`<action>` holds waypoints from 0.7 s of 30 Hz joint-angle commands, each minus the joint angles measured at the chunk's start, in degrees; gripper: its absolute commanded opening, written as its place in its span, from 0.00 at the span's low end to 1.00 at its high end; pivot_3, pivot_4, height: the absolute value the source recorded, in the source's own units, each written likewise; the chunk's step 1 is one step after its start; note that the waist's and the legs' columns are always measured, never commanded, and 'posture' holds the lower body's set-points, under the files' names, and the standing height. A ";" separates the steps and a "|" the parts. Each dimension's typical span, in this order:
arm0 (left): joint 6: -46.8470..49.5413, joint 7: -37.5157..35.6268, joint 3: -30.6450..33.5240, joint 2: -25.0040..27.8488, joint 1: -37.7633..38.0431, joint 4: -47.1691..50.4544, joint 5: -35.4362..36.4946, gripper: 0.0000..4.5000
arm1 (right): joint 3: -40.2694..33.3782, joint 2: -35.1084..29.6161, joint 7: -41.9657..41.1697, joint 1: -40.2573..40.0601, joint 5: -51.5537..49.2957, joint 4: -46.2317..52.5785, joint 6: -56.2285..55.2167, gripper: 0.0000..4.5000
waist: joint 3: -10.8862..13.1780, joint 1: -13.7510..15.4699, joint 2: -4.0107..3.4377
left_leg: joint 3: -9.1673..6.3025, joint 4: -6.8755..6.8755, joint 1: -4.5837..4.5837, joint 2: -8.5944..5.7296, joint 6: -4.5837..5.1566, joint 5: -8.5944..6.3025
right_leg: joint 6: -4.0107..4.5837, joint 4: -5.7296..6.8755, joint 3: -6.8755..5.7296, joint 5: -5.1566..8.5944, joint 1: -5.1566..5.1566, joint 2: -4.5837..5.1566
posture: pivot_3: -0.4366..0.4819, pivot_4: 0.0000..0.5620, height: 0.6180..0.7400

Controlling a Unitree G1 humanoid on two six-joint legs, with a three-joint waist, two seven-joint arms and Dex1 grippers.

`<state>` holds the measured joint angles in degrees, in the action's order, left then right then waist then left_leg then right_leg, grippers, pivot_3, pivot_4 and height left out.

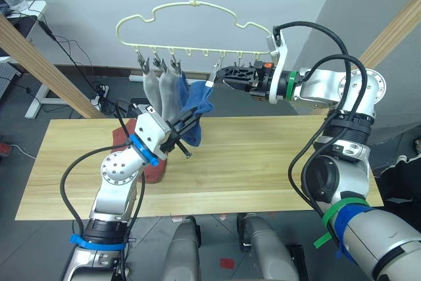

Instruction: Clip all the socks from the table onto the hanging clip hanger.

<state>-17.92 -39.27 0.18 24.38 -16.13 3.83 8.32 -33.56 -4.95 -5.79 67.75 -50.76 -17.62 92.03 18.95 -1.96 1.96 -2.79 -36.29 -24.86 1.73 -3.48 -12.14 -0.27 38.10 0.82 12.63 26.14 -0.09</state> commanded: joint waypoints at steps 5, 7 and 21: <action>0.57 1.77 -0.45 -0.62 -0.17 1.01 -0.74 0.00 | 3.54 -3.42 -2.43 -2.37 0.10 5.97 -0.24 0.99 | 0.00 0.06 0.00 | 0.00 0.00 0.00 0.00 0.00 0.00 | 0.00 -0.01 0.00 0.00 0.00 0.00 | 0.46 0.60 1.00; 3.01 2.65 -0.07 -1.07 -0.47 1.58 0.29 0.12 | 11.23 -7.88 -6.66 -6.63 0.26 13.52 -2.31 1.00 | 0.00 0.20 0.00 | -0.01 0.00 -0.01 -0.01 0.00 0.00 | 0.00 -0.01 0.00 0.00 0.00 0.01 | 0.46 0.59 1.00; 28.17 2.77 4.68 -0.27 2.96 13.18 18.28 1.00 | 30.69 -15.25 -9.34 -21.95 11.06 39.63 -23.06 1.00 | 0.00 -0.80 0.00 | -0.08 -0.11 0.01 0.05 0.01 -0.01 | -0.29 0.07 -0.01 0.17 -0.01 -0.08 | 0.45 0.58 1.00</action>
<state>8.97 -36.75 2.90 23.26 -13.70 13.26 24.72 -3.29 -20.92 -16.89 46.64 -41.50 18.05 72.24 18.95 -2.76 1.96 -2.88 -36.42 -24.85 1.78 -3.46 -12.15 -0.56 38.17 0.80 12.80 26.12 -0.17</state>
